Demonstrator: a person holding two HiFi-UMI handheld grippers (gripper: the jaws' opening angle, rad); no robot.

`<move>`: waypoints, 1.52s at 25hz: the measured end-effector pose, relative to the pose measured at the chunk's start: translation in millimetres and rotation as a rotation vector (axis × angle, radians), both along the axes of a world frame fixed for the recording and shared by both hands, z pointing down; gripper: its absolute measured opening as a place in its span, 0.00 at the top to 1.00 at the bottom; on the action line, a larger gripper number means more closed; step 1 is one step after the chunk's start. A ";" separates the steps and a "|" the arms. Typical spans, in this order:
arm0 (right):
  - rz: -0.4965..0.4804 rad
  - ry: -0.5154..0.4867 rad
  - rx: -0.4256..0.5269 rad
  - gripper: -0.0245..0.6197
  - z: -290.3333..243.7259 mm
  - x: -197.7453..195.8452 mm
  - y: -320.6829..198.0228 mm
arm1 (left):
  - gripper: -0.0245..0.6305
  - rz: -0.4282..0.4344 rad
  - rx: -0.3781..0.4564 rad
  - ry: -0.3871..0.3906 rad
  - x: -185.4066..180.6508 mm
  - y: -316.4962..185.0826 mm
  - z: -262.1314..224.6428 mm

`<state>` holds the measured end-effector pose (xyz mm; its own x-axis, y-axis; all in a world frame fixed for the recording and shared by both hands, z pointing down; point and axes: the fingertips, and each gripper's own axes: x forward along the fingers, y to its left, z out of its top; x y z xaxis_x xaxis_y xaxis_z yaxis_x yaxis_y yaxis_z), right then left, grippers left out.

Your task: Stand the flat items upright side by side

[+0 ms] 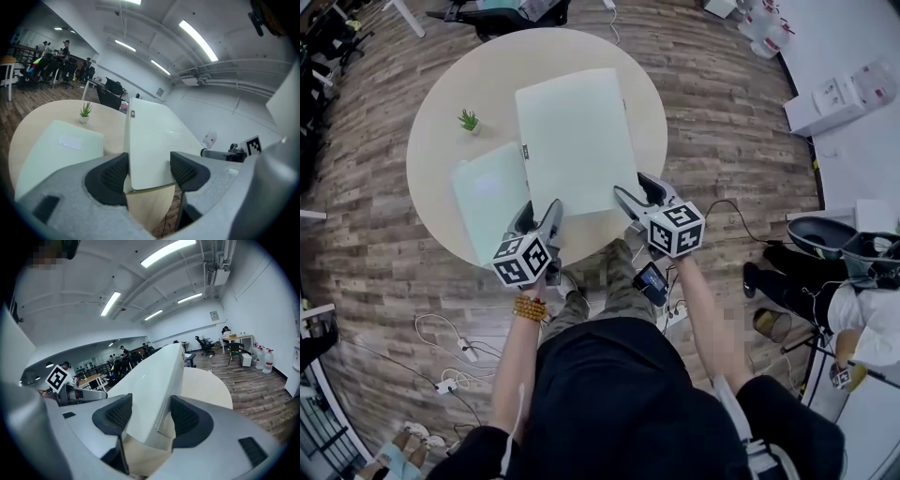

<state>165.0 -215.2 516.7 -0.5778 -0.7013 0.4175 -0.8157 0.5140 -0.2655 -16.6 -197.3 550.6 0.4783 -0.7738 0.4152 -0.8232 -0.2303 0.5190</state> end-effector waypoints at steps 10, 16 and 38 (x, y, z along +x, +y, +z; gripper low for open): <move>-0.007 0.000 0.003 0.56 -5.9 -19.0 5.3 | 0.53 -0.015 0.012 0.003 -19.2 5.8 -6.0; -0.024 -0.004 0.008 0.56 -7.0 -39.3 3.9 | 0.53 -0.039 0.012 -0.006 -39.1 7.8 -8.0; -0.208 -0.014 0.018 0.56 -7.7 -143.3 19.0 | 0.53 -0.215 0.012 -0.024 -136.2 54.4 -8.7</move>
<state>21.8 -196.3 508.9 -0.7164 -0.5733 0.3975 -0.6879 0.6756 -0.2653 -152.8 -143.0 541.9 0.2918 -0.8617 0.4151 -0.8662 -0.0540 0.4968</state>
